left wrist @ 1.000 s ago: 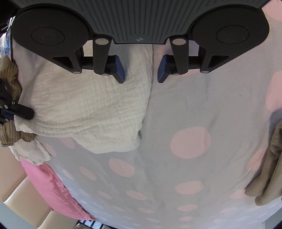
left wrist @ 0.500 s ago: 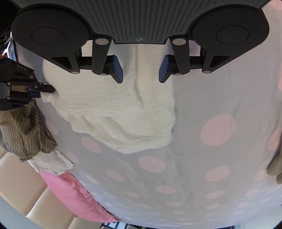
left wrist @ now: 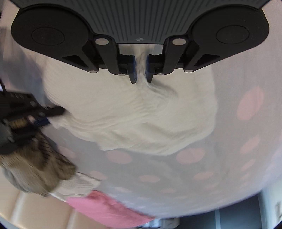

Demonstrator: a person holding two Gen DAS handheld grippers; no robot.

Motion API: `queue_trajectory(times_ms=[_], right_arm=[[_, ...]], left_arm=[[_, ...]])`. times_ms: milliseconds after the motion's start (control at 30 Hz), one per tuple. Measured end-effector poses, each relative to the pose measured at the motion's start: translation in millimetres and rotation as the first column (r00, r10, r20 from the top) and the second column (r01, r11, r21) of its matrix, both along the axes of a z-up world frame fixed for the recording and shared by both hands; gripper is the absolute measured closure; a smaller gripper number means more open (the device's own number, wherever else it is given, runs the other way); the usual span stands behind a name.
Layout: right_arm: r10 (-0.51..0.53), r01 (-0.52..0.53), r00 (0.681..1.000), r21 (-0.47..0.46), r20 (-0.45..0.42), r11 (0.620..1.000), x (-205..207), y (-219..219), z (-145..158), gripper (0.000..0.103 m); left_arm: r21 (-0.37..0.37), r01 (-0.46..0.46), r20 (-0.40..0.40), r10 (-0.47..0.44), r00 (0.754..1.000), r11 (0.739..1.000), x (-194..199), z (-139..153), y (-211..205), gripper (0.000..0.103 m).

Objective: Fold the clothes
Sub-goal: 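Pinch the white cloth with the right gripper while the left gripper grasps its edge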

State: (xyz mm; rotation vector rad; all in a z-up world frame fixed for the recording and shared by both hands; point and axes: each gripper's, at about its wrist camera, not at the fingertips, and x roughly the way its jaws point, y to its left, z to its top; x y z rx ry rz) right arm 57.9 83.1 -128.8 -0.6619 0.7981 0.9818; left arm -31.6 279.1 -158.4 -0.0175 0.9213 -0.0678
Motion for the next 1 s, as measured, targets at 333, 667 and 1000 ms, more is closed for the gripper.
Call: queue_trajectory(times_ms=[333,667,1000], right_arm=[[-0.008,0.008,1.000,-0.012,0.007,1.000,-1,1,-1,0.092],[-0.032,0.032,0.999,-0.017,0.026,0.999,-2,-3,8,0.092],[-0.076,0.063,0.992,0.120,0.103,0.991,-8,-13,76,0.092]], left_arm=[[0.355,0.269,0.090,-0.319,0.944,0.896,-33,4,-70,0.097],[0.512,0.327,0.081,-0.424,0.902,0.794,-52,1,-102,0.098],[0.351,0.015,0.244,-0.107,0.964,0.936,-47,73,-45,0.099]])
